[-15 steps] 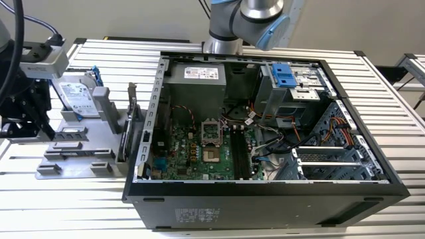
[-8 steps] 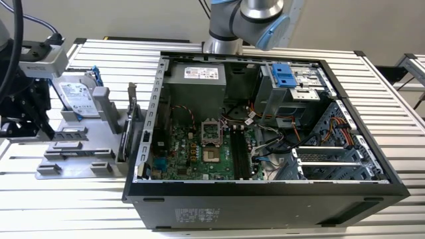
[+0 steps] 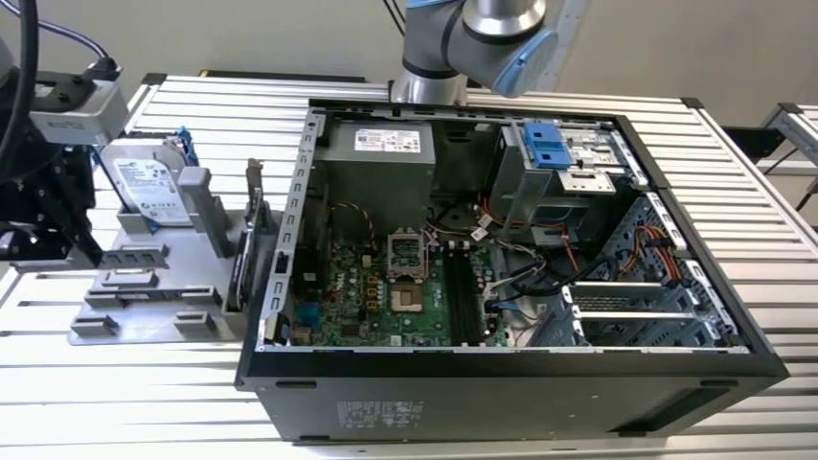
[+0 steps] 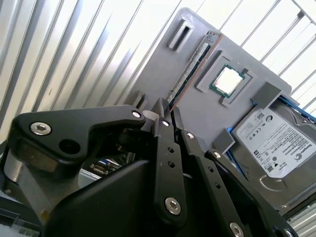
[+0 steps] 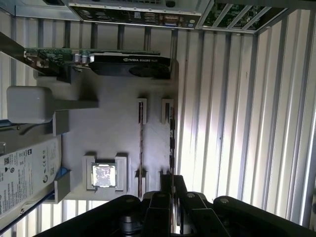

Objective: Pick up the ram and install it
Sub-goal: 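Pick up the ram and move it above insertion slot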

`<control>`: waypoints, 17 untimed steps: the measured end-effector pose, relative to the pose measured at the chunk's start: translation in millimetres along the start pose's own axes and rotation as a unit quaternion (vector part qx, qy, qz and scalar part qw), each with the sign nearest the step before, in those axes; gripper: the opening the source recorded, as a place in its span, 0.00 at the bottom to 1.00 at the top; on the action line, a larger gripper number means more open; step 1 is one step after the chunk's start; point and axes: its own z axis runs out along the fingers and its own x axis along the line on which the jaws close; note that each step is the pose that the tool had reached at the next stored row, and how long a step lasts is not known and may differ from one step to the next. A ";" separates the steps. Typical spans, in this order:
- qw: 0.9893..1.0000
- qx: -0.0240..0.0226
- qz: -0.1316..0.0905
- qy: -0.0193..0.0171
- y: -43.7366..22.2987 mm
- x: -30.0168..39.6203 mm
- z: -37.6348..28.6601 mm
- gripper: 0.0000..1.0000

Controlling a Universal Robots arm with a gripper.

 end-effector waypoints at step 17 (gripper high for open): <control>1.000 0.000 0.000 0.000 -0.4 -0.2 -19.3 0.00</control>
